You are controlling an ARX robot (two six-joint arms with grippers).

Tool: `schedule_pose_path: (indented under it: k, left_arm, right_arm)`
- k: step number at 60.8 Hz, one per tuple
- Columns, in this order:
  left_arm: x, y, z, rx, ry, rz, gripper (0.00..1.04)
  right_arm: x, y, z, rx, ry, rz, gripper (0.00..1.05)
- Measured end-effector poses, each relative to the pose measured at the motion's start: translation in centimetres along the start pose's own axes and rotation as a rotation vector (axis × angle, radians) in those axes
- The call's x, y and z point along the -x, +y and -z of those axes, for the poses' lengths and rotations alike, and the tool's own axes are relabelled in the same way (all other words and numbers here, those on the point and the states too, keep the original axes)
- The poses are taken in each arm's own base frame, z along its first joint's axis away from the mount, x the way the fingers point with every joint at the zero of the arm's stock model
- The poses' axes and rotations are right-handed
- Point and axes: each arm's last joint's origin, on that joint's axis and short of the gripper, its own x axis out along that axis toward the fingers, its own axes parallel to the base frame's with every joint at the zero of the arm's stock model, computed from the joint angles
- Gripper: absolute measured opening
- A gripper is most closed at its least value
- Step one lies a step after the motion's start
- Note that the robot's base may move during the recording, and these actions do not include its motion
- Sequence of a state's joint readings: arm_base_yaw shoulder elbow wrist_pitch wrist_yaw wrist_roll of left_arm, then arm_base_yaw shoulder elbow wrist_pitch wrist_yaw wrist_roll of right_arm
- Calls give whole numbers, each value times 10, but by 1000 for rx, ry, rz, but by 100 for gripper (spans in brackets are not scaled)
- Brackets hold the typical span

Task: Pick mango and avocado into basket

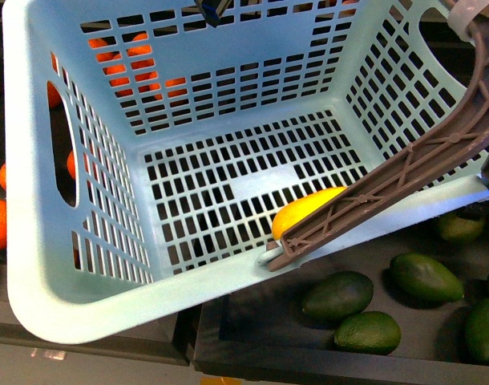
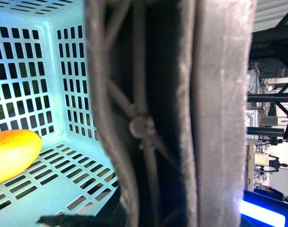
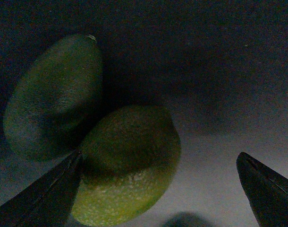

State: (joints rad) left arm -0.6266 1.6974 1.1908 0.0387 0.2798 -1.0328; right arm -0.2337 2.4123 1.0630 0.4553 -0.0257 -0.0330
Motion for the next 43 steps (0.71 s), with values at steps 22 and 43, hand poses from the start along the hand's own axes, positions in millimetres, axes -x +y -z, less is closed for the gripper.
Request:
schedule_pose_path:
  k: [22, 43]
  left_arm:
    - [0, 0, 0, 0, 2, 1, 14]
    - [0, 0, 0, 0, 1, 1, 14]
  right_arm:
    - [-16, 7, 3, -36, 33, -12, 96]
    - [-27, 12, 8, -80, 67, -11, 96]
